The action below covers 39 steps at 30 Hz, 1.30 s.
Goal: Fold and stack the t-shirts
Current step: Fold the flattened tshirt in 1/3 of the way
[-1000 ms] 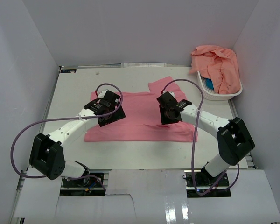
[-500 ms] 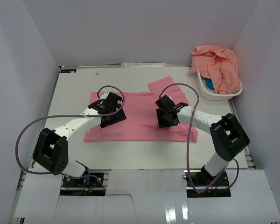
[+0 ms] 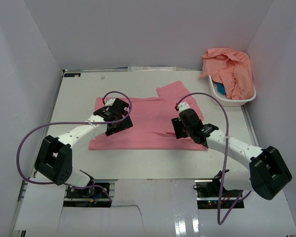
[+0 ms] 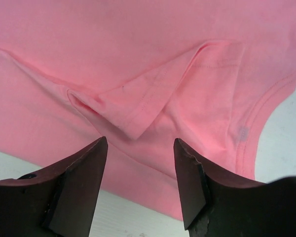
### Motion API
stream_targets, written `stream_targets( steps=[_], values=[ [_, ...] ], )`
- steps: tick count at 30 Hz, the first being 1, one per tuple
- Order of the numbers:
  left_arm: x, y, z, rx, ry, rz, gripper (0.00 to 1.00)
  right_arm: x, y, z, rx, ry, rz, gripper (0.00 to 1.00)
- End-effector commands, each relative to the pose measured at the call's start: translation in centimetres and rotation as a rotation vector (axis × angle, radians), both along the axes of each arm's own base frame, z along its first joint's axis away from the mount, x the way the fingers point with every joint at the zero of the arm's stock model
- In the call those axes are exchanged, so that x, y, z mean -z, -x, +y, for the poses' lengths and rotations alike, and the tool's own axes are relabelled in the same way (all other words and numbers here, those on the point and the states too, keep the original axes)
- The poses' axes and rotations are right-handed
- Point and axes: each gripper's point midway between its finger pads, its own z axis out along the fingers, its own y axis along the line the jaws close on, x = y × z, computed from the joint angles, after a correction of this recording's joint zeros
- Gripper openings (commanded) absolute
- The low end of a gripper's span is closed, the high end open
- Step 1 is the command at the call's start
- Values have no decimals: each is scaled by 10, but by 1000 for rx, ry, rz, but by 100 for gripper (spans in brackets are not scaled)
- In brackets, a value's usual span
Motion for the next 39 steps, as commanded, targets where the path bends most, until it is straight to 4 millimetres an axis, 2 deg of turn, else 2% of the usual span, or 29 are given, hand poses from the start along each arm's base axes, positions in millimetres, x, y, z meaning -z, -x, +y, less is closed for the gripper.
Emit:
stream_targets(
  steps=[1,3,6,8,10,12,18,21,23,31,39],
  values=[
    [-10,-4,1,0,-1,-44,96,-27,-19,16,-135,-34,-176,63],
    [-11,-4,1,0,-3,-48,96,-24,-17,12,-112,-27,-150,63],
    [-11,-3,2,2,-5,-50,96,-20,-15,16,-78,-151,-66,63],
    [-11,-2,3,2,-6,-49,96,-16,-12,20,-50,-266,12,61],
    [-11,-1,4,2,-5,-50,96,-14,-11,19,2,-308,37,55],
    [-12,-1,5,0,-6,-56,96,-11,-7,19,83,-367,78,53],
    [-14,-2,5,1,-8,-60,96,6,11,21,245,-516,234,56],
    [-13,-1,6,1,-11,-59,96,10,17,22,272,-551,265,57],
    [-13,-1,6,-2,-11,-59,96,6,15,19,304,-578,236,57],
    [-10,-2,5,-2,-16,-52,96,14,6,5,359,-594,233,55],
    [-11,-3,6,2,-23,-57,96,19,-7,5,353,-626,249,53]
  ],
)
